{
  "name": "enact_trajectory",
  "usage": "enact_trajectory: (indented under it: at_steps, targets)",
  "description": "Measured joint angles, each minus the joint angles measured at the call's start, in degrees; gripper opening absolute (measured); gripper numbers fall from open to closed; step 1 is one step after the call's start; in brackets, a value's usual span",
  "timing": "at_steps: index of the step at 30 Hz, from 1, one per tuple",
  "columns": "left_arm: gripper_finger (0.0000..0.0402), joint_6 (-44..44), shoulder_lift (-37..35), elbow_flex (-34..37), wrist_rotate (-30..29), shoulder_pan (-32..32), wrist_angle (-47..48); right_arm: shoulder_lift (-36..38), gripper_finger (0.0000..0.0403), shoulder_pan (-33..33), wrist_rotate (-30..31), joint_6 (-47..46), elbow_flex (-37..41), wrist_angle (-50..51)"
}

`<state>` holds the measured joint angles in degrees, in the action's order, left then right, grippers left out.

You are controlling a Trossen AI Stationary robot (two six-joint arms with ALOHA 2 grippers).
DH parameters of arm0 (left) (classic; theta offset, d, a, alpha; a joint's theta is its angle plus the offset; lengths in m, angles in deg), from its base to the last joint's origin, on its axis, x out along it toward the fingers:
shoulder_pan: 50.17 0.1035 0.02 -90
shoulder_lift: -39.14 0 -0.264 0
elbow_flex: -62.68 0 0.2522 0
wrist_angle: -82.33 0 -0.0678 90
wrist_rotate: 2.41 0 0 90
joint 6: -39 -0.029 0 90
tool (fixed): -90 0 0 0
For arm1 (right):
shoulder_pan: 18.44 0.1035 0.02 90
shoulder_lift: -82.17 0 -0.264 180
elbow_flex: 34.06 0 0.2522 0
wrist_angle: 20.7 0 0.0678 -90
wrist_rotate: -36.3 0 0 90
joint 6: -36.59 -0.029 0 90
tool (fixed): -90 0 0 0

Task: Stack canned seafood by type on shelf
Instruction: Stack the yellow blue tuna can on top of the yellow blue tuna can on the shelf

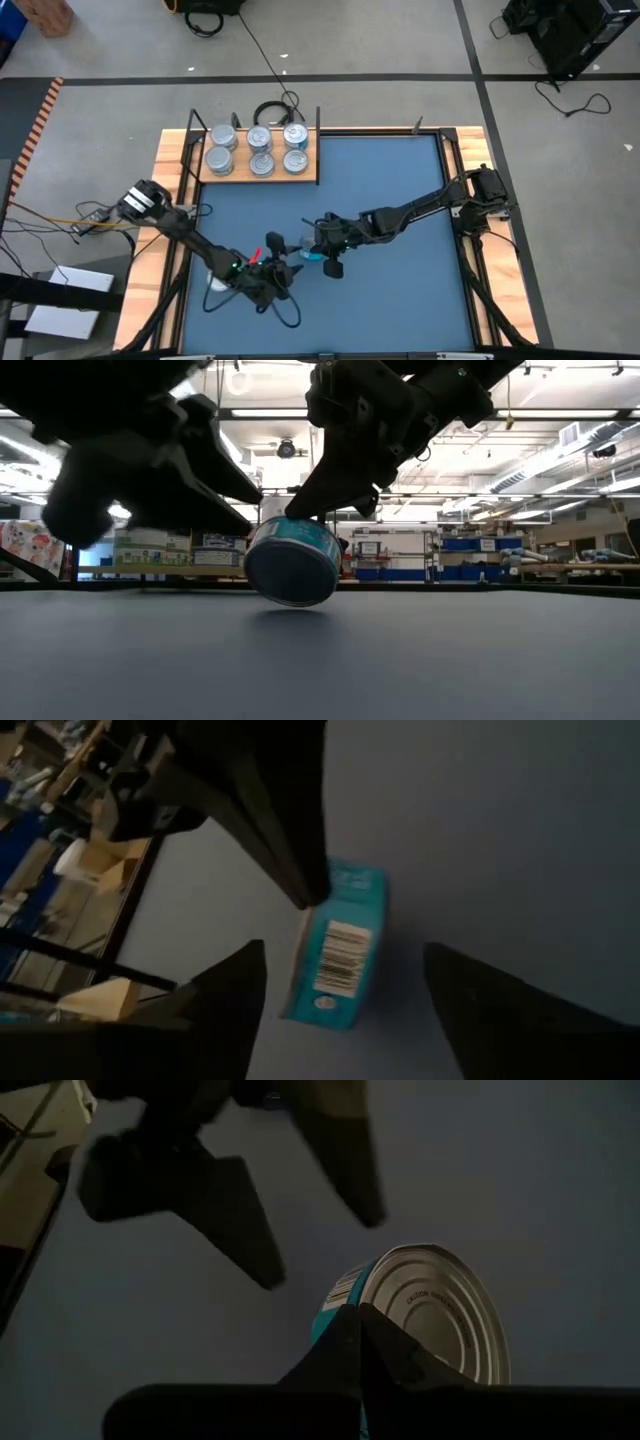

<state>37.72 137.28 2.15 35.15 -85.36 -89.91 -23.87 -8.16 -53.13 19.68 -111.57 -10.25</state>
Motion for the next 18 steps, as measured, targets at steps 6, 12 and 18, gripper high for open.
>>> enact_trajectory:
  at_steps: [6,12,18]
  targets:
    - [0.0294,0.1,1.7,0.0,-0.1,2.4,-1.0,0.0,0.0000,0.0,-0.5,0.0,0.0,-0.1]
    - [0.0289,0.4,1.7,0.0,5.4,3.9,-1.5,0.0,0.0000,0.0,-1.0,0.0,0.0,-1.2]
    - [0.0261,0.4,1.7,0.0,5.6,4.7,-1.4,0.1,0.0000,0.0,-1.4,0.0,0.0,-1.5]
